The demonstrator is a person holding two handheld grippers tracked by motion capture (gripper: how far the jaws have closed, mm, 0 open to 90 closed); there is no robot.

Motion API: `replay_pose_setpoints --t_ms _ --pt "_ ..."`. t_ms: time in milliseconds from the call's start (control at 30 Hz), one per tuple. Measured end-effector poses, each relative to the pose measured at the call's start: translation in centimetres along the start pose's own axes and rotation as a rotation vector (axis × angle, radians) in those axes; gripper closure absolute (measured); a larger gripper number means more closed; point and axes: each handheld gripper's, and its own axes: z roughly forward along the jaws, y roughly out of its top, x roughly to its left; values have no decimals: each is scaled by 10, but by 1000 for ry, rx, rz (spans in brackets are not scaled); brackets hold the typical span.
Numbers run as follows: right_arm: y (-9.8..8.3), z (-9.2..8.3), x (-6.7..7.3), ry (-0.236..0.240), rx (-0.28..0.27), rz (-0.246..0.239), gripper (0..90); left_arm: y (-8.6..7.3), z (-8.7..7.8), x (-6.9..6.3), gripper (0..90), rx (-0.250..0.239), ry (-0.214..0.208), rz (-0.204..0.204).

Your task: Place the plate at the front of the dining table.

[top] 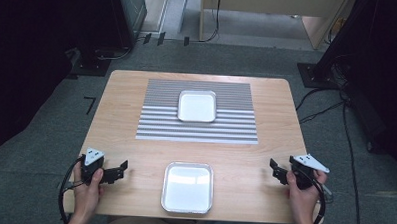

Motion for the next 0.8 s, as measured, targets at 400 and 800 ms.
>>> replay_pose_setpoints --t_ms 400,800 --pt "-21 -19 -23 -19 18 28 207 -13 -12 18 19 19 36 -16" --pt "-33 -29 -36 -59 87 -13 181 -19 -15 29 19 63 43 -9"
